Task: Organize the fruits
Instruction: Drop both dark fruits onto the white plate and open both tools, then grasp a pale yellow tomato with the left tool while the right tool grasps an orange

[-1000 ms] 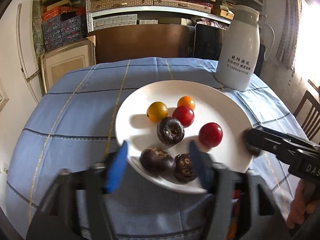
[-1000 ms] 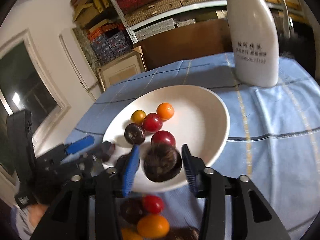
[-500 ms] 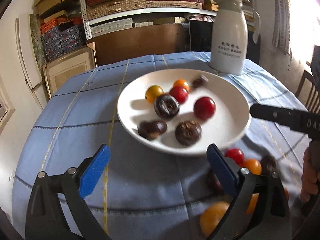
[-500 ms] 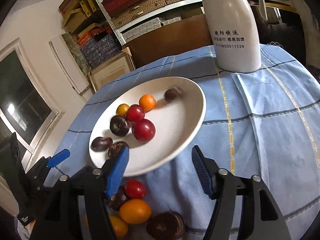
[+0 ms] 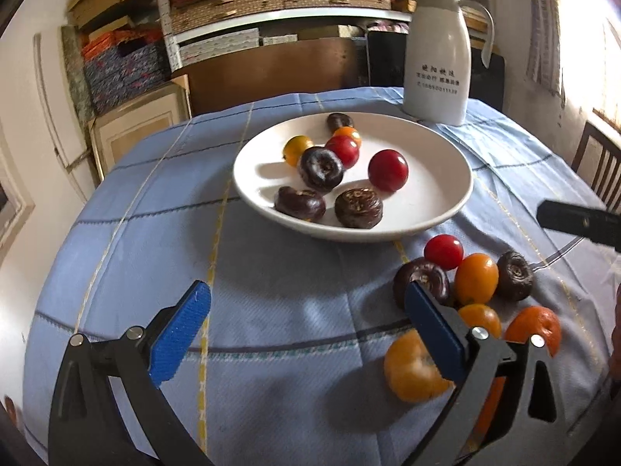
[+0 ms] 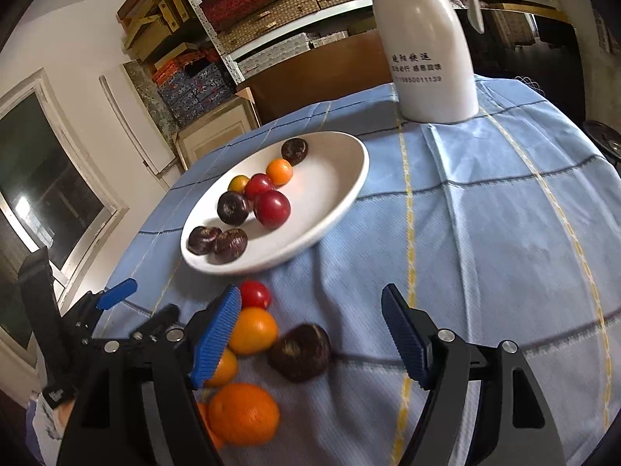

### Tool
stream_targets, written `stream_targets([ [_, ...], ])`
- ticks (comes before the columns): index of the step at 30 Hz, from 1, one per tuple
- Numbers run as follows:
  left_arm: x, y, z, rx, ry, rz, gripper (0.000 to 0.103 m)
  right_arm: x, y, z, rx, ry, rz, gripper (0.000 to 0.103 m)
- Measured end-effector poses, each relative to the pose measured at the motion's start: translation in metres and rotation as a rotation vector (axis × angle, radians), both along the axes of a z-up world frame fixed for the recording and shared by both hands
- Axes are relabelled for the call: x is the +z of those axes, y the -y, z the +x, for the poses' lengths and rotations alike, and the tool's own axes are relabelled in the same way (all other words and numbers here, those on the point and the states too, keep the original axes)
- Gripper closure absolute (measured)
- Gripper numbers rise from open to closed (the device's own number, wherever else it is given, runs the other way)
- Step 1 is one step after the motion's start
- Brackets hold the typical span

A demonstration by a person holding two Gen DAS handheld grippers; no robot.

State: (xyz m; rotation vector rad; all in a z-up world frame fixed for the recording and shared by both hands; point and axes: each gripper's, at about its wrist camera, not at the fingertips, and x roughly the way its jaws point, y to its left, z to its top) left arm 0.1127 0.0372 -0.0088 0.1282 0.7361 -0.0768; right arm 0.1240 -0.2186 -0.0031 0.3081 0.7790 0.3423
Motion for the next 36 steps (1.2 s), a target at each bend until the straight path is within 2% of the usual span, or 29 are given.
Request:
stream_targets([
  [4,-0.001,-0.008,-0.019,-0.018,-0.016,-0.072,0.005,-0.006,0.009,-0.017,-0.003,-0.006,0.0,0.021],
  [6,-0.003,-0.005,-0.03,-0.06,-0.027,-0.098,0.005,-0.009,0.01,-0.025,-0.004,-0.01,-0.007,0.02],
  [12,-0.011,0.016,-0.035,-0.115,-0.051,-0.025,0.005,-0.011,0.01,-0.043,0.007,0.008,-0.02,0.02],
  [19,-0.028,0.023,-0.02,-0.125,-0.155,0.003,0.004,-0.013,0.009,-0.044,0.005,-0.001,-0.027,0.019],
  [23,-0.02,0.008,-0.02,-0.075,-0.101,0.003,0.004,-0.013,0.009,-0.044,0.006,0.002,-0.029,0.019],
  [26,-0.018,-0.005,-0.019,-0.059,-0.102,-0.047,0.004,-0.013,0.009,-0.044,0.01,0.002,-0.029,0.019],
  [31,-0.02,0.013,-0.021,-0.134,-0.108,0.002,0.005,-0.012,0.004,-0.047,0.031,0.016,-0.043,0.019],
  [32,-0.02,0.016,-0.021,-0.153,-0.105,0.005,0.006,-0.011,0.003,-0.049,0.035,0.021,-0.045,0.019],
  [36,-0.02,0.018,-0.018,-0.206,-0.123,-0.059,0.029,-0.01,0.003,-0.051,0.041,0.027,-0.042,0.019],
])
